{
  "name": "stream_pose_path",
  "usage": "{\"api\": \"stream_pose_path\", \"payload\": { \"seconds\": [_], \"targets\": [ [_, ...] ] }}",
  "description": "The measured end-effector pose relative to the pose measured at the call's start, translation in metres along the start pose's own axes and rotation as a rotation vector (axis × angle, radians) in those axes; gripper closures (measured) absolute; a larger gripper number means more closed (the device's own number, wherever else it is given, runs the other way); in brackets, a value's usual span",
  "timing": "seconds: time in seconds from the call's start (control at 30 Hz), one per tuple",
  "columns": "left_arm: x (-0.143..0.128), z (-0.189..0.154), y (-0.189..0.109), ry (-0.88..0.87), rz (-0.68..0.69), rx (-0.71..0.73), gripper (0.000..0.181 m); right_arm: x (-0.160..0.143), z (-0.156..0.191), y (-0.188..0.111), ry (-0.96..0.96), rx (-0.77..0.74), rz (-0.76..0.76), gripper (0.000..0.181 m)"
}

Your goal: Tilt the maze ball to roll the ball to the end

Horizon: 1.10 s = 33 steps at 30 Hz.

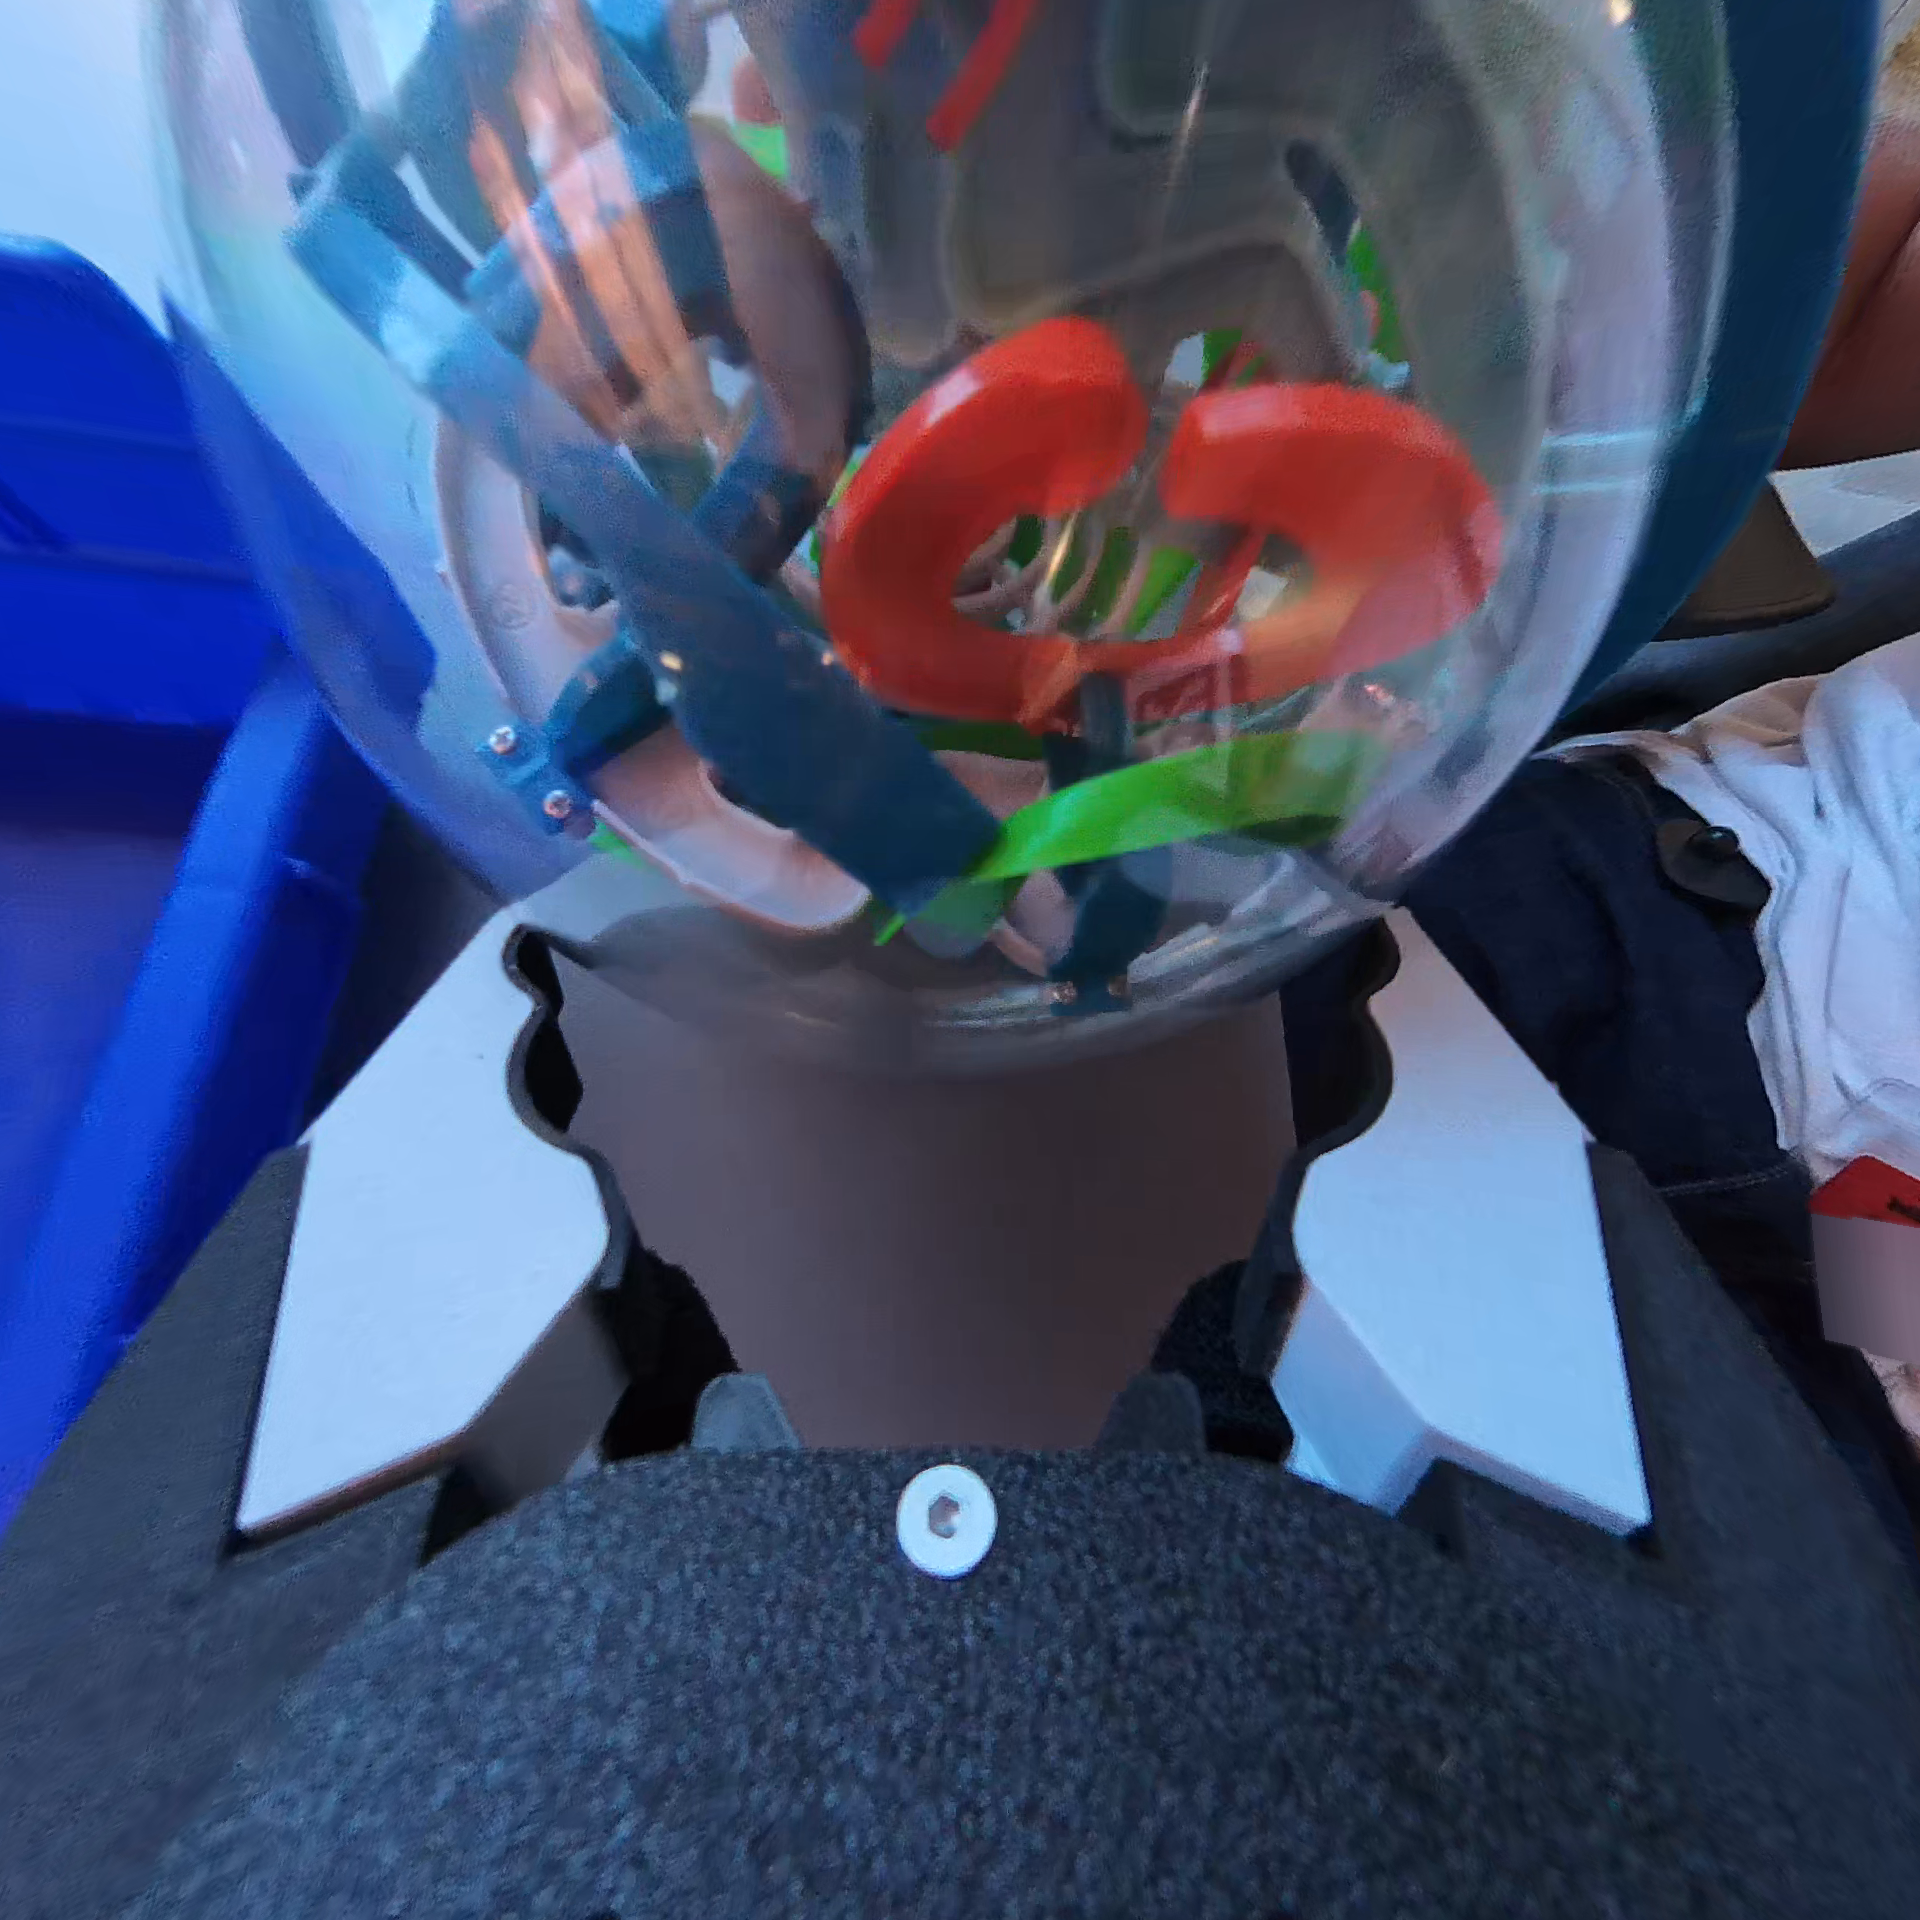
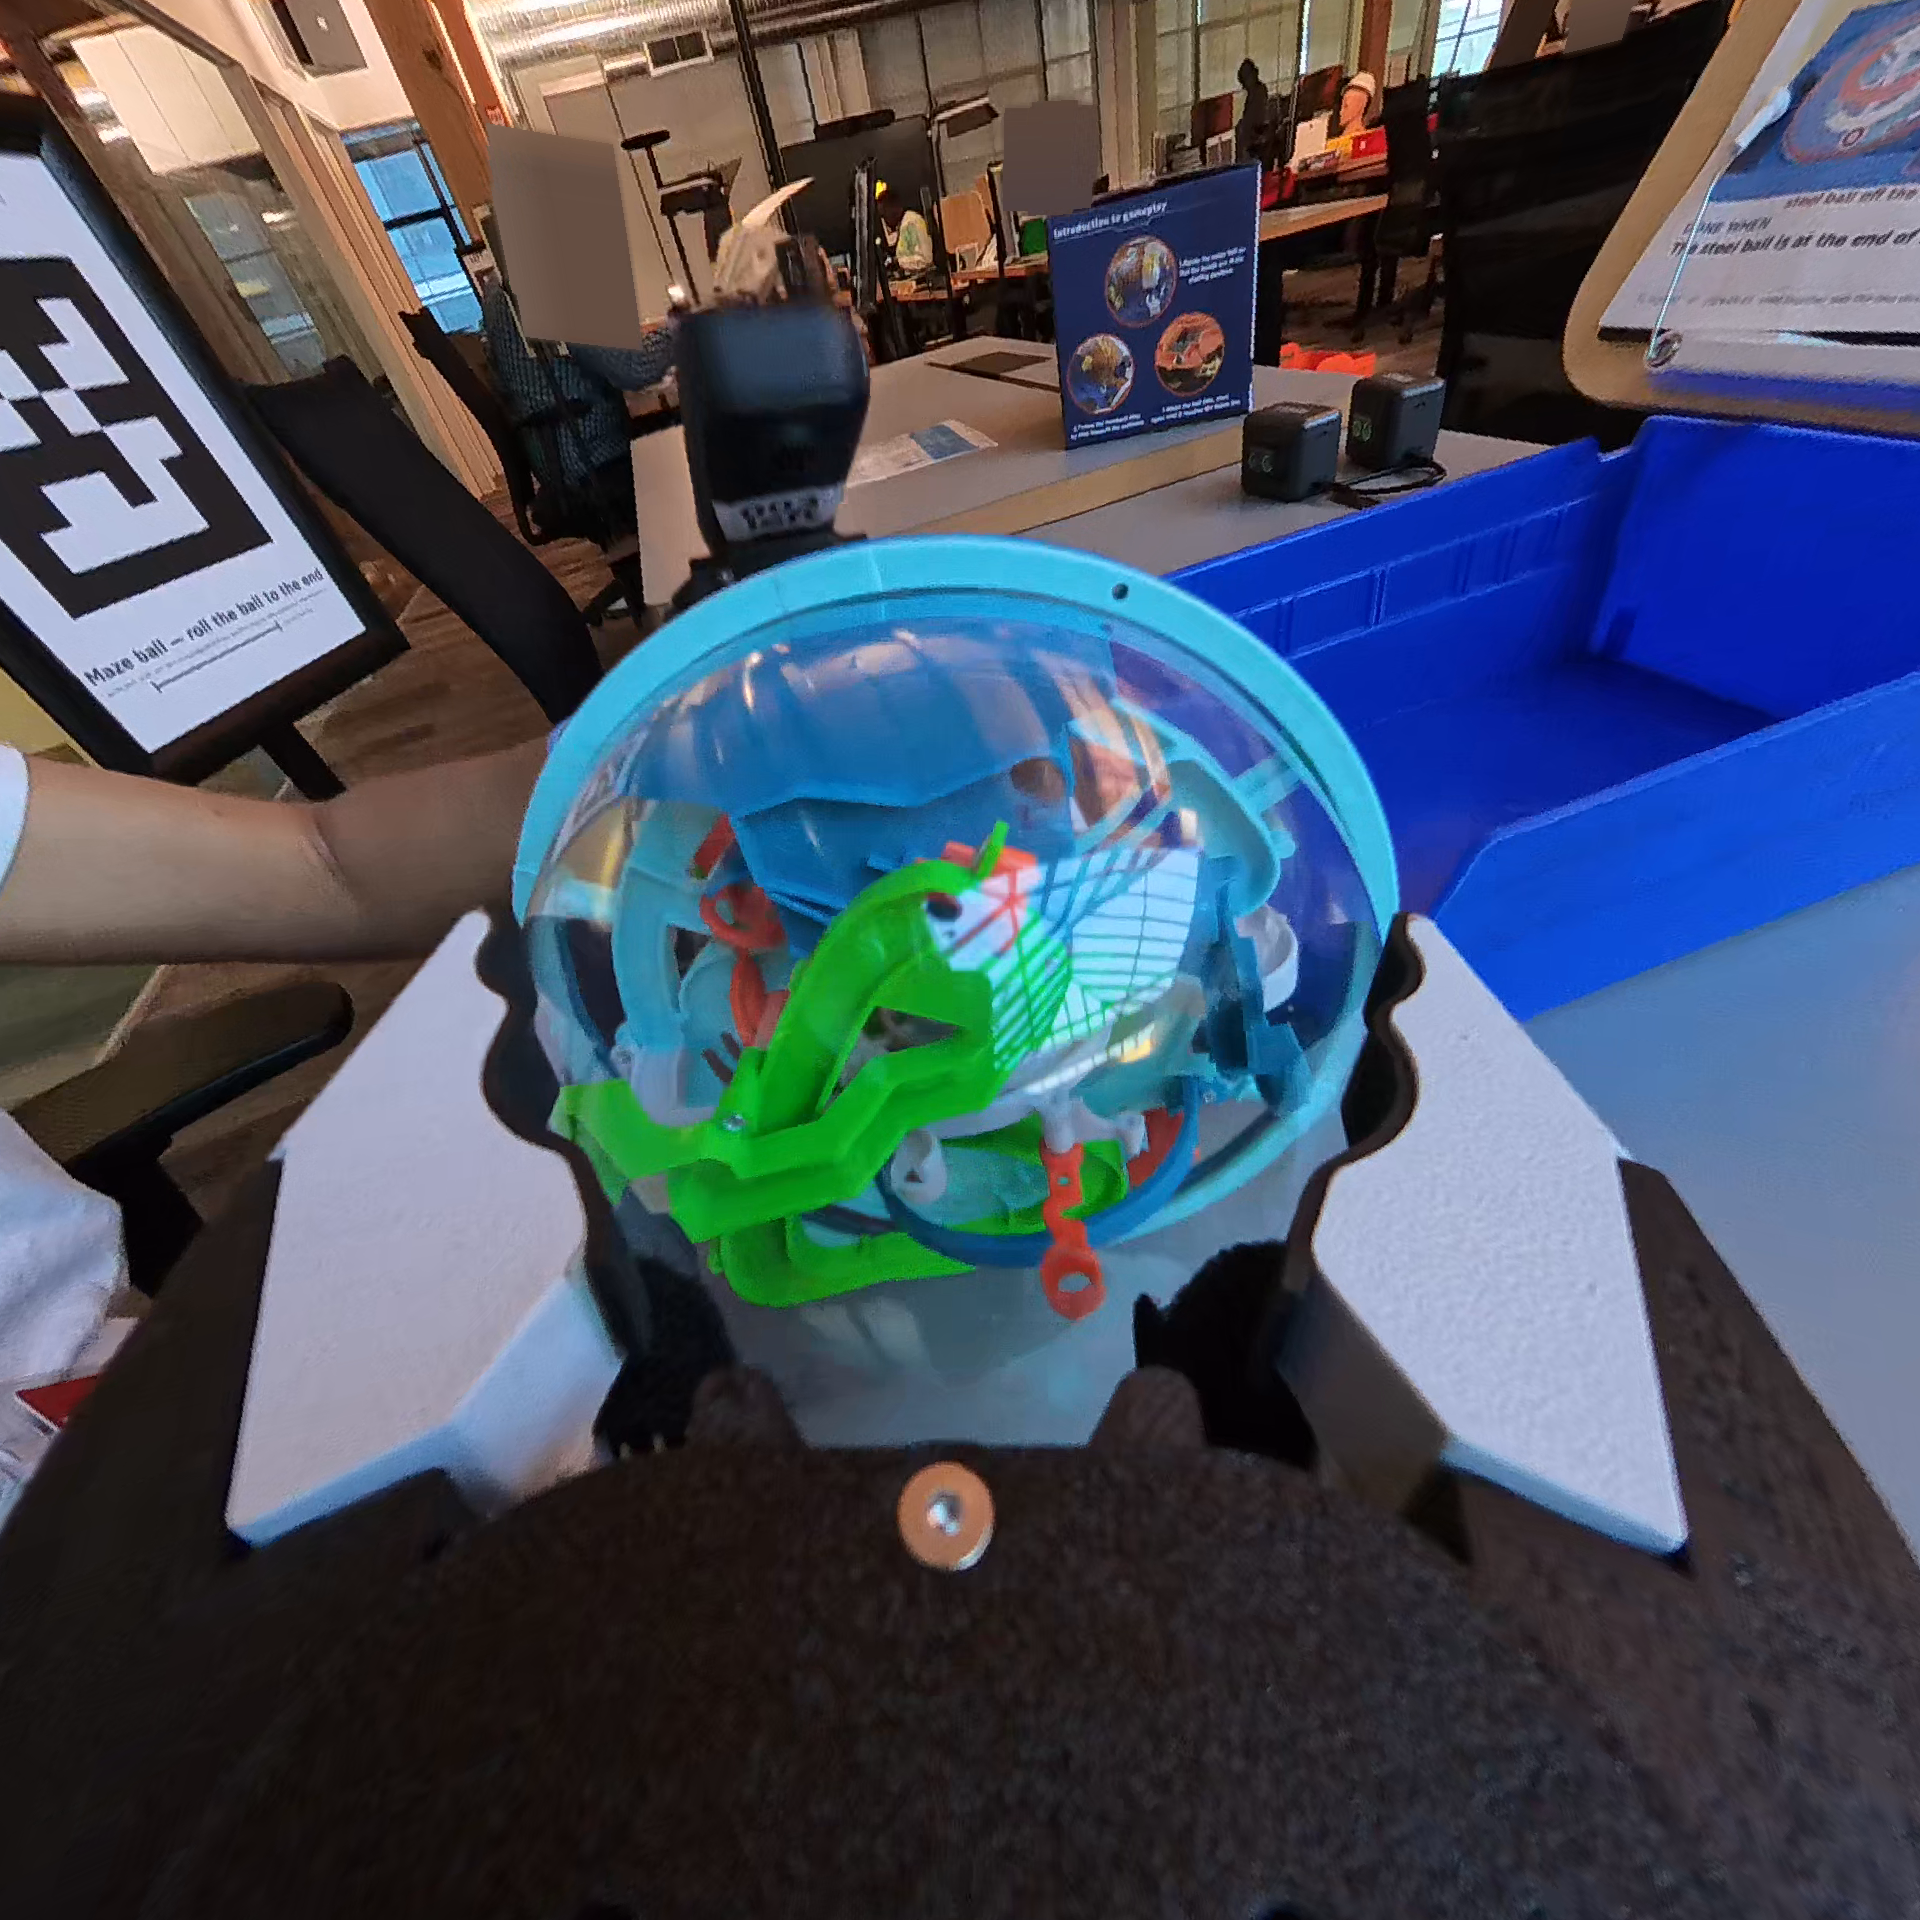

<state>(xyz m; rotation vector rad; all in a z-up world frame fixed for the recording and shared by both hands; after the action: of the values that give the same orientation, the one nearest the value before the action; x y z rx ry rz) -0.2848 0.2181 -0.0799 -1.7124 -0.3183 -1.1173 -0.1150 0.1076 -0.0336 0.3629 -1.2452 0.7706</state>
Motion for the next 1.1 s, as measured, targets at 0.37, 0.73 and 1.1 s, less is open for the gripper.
{"api": "stream_pose_path", "payload": {
  "seconds": [0.37, 0.73, 1.1],
  "targets": [
    [-0.004, 0.001, 0.021, -0.041, -0.035, -0.009, 0.036, 0.006, -0.014, -0.005, 0.096, 0.011, -0.021, 0.032],
    [-0.014, -0.001, 0.016, -0.045, 0.039, -0.008, 0.038, 0.014, -0.03, 0.007, 0.151, 0.106, 0.086, 0.036],
    [0.024, 0.007, -0.006, 0.24, 0.021, 0.265, 0.026, 0.01, -0.057, 0.005, 0.243, 0.164, -0.045, 0.037]
  ]
}}
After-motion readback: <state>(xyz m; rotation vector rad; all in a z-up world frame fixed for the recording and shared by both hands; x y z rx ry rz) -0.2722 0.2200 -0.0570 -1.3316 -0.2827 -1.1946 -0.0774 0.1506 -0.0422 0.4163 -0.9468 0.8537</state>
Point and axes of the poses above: each gripper's, where its closed fingertips meet, y out along the fingers, x out of its top, z = x × y across the jaws, the point moved 9 cm from there along -y, back along the fingers, and after that the axes turned 7 degrees about y, right-handed, at the moved point
